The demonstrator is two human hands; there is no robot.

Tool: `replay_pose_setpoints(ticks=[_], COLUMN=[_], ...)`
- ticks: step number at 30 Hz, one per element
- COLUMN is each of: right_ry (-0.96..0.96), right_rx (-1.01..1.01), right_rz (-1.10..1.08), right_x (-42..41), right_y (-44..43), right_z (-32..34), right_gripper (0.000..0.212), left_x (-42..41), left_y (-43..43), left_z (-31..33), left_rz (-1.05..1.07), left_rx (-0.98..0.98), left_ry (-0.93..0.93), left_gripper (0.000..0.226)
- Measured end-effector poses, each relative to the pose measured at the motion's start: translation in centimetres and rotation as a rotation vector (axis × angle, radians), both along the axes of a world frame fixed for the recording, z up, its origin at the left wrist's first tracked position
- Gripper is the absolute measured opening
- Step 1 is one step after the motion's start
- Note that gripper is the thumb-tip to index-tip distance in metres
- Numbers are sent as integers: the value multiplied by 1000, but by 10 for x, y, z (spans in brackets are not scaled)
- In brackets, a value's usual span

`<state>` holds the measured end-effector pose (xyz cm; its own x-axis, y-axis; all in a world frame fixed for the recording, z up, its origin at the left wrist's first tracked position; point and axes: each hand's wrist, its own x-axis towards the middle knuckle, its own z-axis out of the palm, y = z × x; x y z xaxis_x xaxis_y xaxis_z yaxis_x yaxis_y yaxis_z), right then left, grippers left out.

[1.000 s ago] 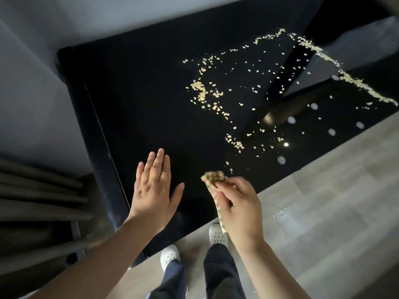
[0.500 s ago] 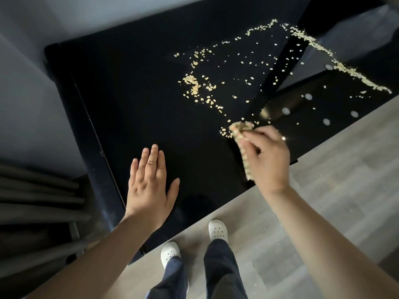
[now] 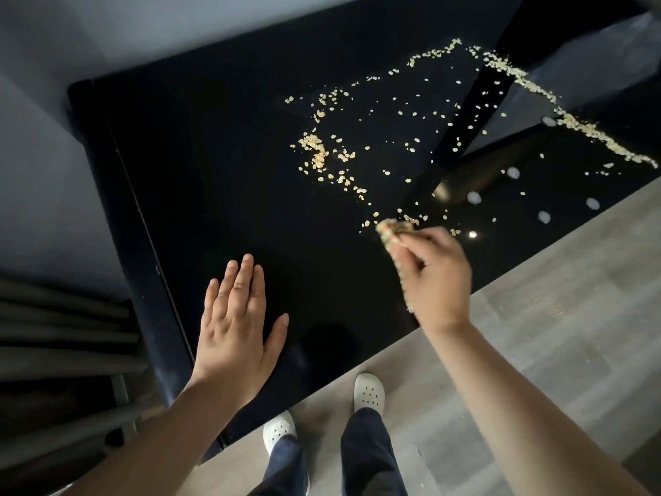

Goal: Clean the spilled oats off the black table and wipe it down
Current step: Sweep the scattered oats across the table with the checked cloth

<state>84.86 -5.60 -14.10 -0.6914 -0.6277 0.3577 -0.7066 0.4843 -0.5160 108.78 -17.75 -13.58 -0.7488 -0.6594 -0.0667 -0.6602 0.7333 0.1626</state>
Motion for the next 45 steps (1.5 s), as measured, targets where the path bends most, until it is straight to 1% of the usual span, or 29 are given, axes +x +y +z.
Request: replay_pose_setpoints(ticks=[3,6,8,10,12,15,18,20,23,26,28,31,34,36,39,42,45], right_ry=[-30,-68,-68,-64,-78,-111,-57,-10,28,11,-18,-36,-83,-117,-102,-78,-18], right_rx=[-27,-97,-138,-121,-92,-81,-28,2,11,10,-14,-112,-162,-141,-79,-58,-27], right_rz=[-113,-149,-66,64,166,224,249,227,110,-22,-54,6,113,204,299,323,266], right_x=[-41,-47,-29,-2,22,35,25,6,-34,-72,-84,-74,-43,-22,-5,-19,-58], right_y=[12,16,8,-9,-31,-55,-58,-52,-34,-15,-9,-12,-33,-54,-82,-88,-75], right_z=[2,8,17,24,23,12,3,5,7,8,14,28,34,27,9,3,6], right_gripper=[25,24,21,22,17,13,15,12,14,16,15,14,13,13,15,22,17], left_x=[-4,-13,-19,-22,-22,-19,-18,-20,-28,-40,-49,-64,-77,-83,-87,-84,-84], left_y=[-1,-3,-7,-9,-11,-10,-9,-9,-9,-10,-10,-10,-11,-13,-15,-15,-14], left_z=[3,9,13,15,15,14,12,14,17,18,18,15,13,13,12,8,5], left_rz=[53,129,159,177,181,166,157,180,236,249,218,190,191,204,236,213,214], left_rx=[6,1,-9,-11,-17,-19,-16,-17,-12,-11,-17,-13,-8,-16,-16,-33,-49], left_ry=[31,79,103,95,88,86,98,101,101,101,106,135,145,138,118,85,95], left_gripper=[74,69,63,61,61,62,62,61,60,60,60,59,60,62,63,63,63])
